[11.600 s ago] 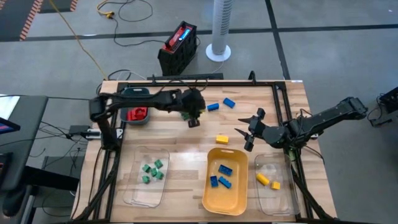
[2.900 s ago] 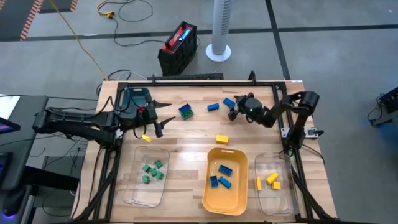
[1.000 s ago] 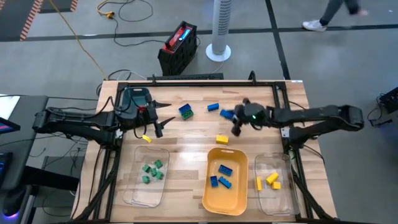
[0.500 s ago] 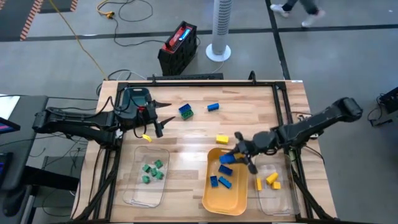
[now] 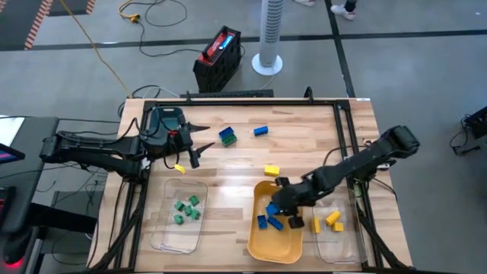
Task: Sort blocks
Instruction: Put the blue game piece into the yellow bin
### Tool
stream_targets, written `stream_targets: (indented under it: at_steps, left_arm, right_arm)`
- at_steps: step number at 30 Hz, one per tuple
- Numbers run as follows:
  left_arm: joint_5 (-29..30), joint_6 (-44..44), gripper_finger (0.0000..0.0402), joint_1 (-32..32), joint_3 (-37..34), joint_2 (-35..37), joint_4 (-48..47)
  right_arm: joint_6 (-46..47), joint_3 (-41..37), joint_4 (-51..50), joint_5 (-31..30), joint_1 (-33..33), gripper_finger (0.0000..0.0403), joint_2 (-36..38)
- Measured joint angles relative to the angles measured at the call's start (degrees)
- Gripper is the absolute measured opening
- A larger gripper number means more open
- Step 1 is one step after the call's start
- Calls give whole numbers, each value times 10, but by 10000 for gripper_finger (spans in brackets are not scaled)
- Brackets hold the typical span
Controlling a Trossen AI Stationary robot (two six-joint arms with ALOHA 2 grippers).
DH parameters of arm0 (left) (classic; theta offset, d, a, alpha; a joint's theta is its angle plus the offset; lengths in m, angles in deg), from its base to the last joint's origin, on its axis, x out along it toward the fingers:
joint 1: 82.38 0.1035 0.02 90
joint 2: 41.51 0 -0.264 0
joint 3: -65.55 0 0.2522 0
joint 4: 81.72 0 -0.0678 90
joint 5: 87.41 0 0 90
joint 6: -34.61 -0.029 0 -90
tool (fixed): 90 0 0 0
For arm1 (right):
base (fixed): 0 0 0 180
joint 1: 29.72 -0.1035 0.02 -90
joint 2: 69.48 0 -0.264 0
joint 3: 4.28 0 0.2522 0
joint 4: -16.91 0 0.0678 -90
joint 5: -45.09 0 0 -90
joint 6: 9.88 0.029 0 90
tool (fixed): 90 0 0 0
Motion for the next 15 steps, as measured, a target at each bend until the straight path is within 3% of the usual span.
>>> stream_targets:
  at_steps: [7, 15]
  left_arm:
    - [0, 2, 263, 0, 0, 0, -3]
    - [0, 6, 263, 0, 0, 0, -5]
  right_arm:
    - [28, 61, -78, 20, -1, 153, -78]
    - [45, 74, -98, 22, 0, 178, -88]
